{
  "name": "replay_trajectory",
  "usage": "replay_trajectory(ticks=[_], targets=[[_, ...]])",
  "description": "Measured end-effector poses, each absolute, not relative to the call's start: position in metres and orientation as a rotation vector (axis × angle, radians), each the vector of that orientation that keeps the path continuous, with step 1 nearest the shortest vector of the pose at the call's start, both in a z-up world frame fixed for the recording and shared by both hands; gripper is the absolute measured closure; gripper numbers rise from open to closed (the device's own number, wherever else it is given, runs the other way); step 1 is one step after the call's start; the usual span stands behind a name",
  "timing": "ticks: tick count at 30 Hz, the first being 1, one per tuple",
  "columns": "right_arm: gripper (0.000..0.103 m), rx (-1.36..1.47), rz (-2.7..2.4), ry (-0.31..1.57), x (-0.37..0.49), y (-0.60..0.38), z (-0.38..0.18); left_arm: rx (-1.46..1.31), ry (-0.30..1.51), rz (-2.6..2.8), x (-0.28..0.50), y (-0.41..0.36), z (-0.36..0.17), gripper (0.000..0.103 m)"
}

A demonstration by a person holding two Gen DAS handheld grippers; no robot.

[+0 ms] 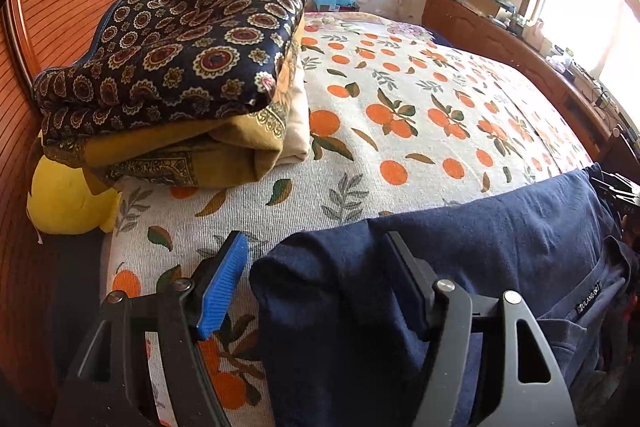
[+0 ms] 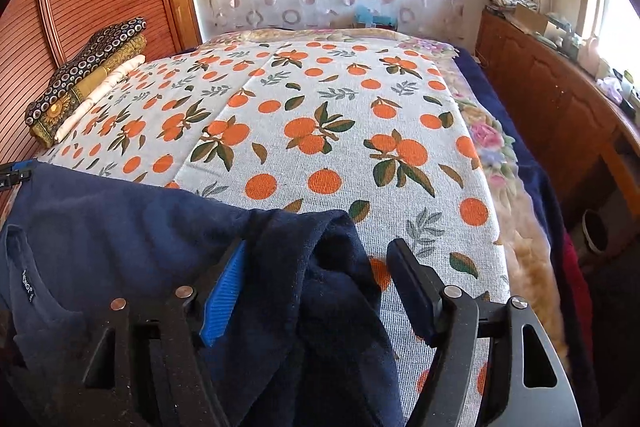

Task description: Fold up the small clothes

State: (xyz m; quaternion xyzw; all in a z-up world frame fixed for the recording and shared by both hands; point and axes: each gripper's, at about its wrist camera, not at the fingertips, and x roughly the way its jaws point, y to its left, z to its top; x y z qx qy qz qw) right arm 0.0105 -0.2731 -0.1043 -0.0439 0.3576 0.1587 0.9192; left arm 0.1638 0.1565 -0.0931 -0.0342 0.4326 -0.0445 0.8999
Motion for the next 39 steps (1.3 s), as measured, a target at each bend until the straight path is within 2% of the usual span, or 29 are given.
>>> replay_trajectory(ticks=[2, 3, 6, 11, 12, 15, 16, 17, 19, 20, 25, 33, 39], targets=[[0.03, -0.089, 0.326, 0.734, 0.01, -0.274, -0.104, -0.08, 0.891, -0.1, 0.161, 0.159, -0.092, 0.039], [0.03, -0.09, 0.325, 0.734, 0.011, -0.274, -0.104, -0.1, 0.887, -0.132, 0.157, 0.159, -0.091, 0.049], [0.03, -0.09, 0.324, 0.734, 0.011, -0.274, -0.104, -0.135, 0.889, -0.174, 0.151, 0.161, -0.091, 0.063], [0.03, -0.091, 0.324, 0.735, 0.012, -0.275, -0.104, -0.153, 0.885, -0.192, 0.145, 0.16, -0.091, 0.075], [0.031, -0.094, 0.325, 0.736, 0.012, -0.275, -0.104, -0.157, 0.884, -0.21, 0.143, 0.158, -0.091, 0.082], [0.048, -0.103, 0.357, 0.735, 0.01, -0.273, -0.102, -0.148, 0.885, -0.225, 0.14, 0.15, -0.09, 0.086], [0.058, -0.107, 0.371, 0.734, 0.008, -0.27, -0.102, -0.143, 0.881, -0.233, 0.137, 0.148, -0.088, 0.09], [0.07, -0.107, 0.383, 0.735, 0.006, -0.269, -0.101, -0.14, 0.873, -0.239, 0.135, 0.146, -0.085, 0.09], [0.088, -0.101, 0.409, 0.739, 0.001, -0.266, -0.1, -0.138, 0.855, -0.249, 0.128, 0.141, -0.078, 0.092], [0.09, -0.095, 0.416, 0.737, -0.001, -0.266, -0.1, -0.136, 0.842, -0.255, 0.124, 0.139, -0.072, 0.092], [0.092, 0.003, 0.448, 0.62, -0.032, -0.279, -0.069, -0.129, 0.703, -0.295, 0.088, 0.125, -0.02, 0.093], [0.092, -0.084, 0.503, 0.392, -0.097, -0.279, 0.021, -0.099, 0.47, -0.334, 0.046, 0.117, 0.078, 0.094], [0.092, -0.186, 0.483, 0.238, -0.122, -0.29, 0.098, -0.082, 0.358, -0.322, 0.071, 0.127, 0.153, 0.094]])
